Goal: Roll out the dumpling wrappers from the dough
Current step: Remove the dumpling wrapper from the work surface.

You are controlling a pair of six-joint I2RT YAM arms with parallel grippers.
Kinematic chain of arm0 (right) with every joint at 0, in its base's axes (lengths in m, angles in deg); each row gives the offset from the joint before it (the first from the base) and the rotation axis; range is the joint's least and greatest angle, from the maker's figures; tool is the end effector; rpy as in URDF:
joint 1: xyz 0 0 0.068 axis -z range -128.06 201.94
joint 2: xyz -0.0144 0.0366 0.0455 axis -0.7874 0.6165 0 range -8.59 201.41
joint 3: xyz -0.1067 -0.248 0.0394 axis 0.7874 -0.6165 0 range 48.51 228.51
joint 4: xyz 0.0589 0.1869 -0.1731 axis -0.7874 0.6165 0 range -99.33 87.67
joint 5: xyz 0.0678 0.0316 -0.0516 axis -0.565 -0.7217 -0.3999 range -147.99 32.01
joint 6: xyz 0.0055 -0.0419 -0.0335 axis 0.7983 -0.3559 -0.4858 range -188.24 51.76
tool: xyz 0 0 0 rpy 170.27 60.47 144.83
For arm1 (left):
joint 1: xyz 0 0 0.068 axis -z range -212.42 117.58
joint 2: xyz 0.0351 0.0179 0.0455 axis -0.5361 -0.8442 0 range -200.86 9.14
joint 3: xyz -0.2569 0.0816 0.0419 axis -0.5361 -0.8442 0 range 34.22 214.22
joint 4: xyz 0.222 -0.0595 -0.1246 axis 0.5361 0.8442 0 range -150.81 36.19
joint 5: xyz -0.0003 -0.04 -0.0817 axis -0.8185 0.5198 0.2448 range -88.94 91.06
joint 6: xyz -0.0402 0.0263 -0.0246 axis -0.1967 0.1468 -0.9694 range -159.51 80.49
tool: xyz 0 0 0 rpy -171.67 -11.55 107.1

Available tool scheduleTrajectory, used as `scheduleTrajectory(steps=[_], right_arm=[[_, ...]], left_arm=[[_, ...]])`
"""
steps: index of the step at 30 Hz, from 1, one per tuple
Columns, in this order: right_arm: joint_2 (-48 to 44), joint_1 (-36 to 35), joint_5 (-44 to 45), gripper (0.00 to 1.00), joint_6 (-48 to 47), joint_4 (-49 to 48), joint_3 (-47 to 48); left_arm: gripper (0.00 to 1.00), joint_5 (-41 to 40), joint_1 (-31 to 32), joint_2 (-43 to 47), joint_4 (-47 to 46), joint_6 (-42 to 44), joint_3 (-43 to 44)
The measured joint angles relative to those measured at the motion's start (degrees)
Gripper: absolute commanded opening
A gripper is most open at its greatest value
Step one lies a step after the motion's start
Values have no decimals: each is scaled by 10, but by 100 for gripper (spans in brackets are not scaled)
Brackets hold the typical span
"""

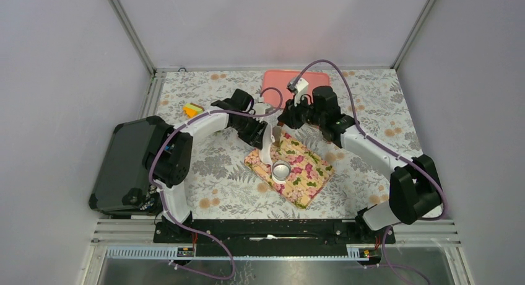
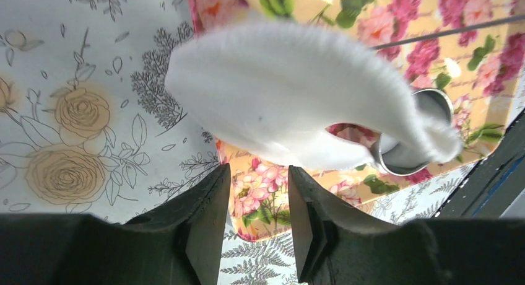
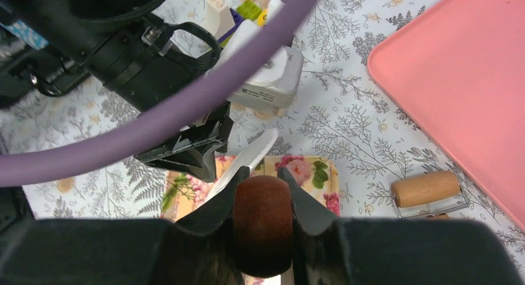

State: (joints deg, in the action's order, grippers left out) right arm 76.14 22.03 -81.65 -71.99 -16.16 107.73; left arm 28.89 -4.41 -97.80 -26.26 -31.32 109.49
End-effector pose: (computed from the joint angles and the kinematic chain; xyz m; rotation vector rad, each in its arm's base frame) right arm 0.2907 0.1837 0.2909 -0.8271 1.7434 0.6992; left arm 0.3272 -0.1929 0.1919 0.9794 2.5403 -0.7622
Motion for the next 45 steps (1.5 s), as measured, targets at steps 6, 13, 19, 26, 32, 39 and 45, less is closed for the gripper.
scheduleTrajectory(steps=[6,13,19,26,32,39,45], right_arm=[[12,27,-36,0,57,-19,16],[44,53,-60,0,114,-30,23],[95,74,-62,0,163,-32,26],[136,107,-104,0,241,-61,33],[174,139,-153,0,315,-80,33],[193,153,-196,0,375,-97,32],[194,163,-233,0,427,-126,28]], left_arm=[[43,15,0,5,7,1,26],[43,20,0,5,17,2,38],[46,20,1,5,19,4,38],[50,27,-6,19,20,11,38],[52,37,-29,56,21,23,25],[53,52,-54,71,30,34,9],[54,63,-71,92,34,42,-8]])
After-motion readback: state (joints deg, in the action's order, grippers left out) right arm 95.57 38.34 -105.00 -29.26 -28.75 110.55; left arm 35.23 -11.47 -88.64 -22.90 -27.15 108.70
